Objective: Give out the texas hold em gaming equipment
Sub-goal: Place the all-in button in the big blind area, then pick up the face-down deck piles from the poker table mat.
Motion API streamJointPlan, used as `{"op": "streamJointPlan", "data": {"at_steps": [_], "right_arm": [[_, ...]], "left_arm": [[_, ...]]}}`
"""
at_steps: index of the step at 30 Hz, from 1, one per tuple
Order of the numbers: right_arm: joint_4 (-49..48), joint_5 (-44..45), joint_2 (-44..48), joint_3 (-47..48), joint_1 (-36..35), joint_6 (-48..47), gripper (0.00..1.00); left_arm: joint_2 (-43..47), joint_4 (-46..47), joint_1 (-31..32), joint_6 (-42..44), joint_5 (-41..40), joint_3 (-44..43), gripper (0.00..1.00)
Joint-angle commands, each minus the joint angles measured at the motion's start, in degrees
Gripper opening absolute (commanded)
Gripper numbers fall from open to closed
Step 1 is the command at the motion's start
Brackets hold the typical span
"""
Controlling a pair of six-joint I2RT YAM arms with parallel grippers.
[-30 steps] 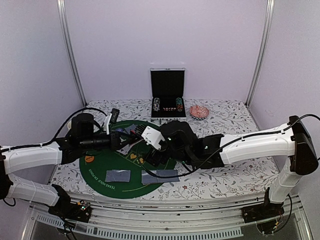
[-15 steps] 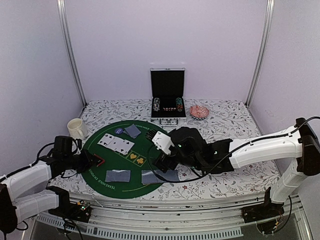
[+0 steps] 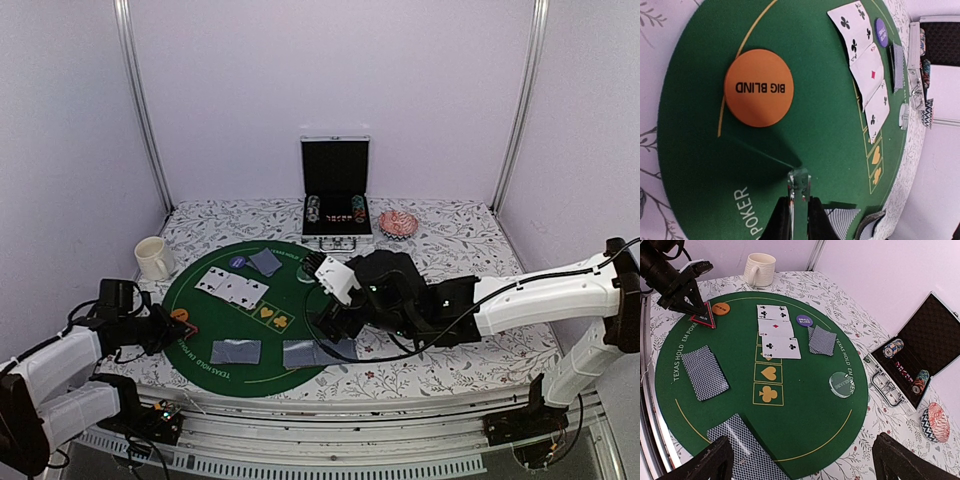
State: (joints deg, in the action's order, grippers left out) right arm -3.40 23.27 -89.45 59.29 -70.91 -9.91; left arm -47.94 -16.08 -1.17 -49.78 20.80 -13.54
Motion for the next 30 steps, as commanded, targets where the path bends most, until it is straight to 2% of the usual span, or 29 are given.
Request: {"op": "streamJointPlan", "data": {"at_steps": [1,3,7,11,14,16,19,22,26,28,30], "right_arm": [[3.8,-0.9,0.7,3.2,0.8,3.5,0.99],[5.4,-1.5,0.3,4.3,1.3,4.9,0.99],[7.3,-3.4,0.7,5.7,2.6,7.2,0.99],[8.2,-6.2,1.4,6.5,3.9,8.6,0.99],[9.2,-7.5,1.8,7.2,5.2,9.5,0.99],[10.5,-9.3,2.2,7.8,6.9,12.4,0.99],[11.6,-14.7,3.3,7.1,11.4,17.5,0.99],[11.9,-18.8,4.4,5.1,16.3,21.7,0.99],[13.0,-22.9,5.0,2.6,21.5,27.5,0.99],[13.0,-24.8,5.2,1.2,23.2,29.7,0.99],[13.1,-25.4,5.2,0.1,23.8,30.6,0.99]], "left_arm": [[0.8,-7.6,-1.3,-0.1,-6.1,1.2,0.42],[3.0,-9.7,-1.3,-1.5,-8.0,1.2,0.63],[6.9,-17.5,-1.2,-5.2,-13.3,-0.7,0.96],[6.4,-17.8,-1.2,-7.1,-13.4,-3.0,0.98],[6.0,-17.8,-0.9,-6.0,-14.8,-7.8,0.98],[5.9,-16.1,0.0,-3.5,-16.6,-12.6,0.98],[5.3,-7.6,4.0,3.9,-17.0,-17.2,0.98],[3.9,1.7,12.7,10.1,-17.1,-19.8,0.98],[-3.4,10.3,28.4,18.4,-21.5,-24.1,0.98],[-11.2,12.7,36.0,28.2,-18.2,-27.6,0.98],[-18.9,10.2,44.6,39.8,-13.6,-34.1,0.98]]}}
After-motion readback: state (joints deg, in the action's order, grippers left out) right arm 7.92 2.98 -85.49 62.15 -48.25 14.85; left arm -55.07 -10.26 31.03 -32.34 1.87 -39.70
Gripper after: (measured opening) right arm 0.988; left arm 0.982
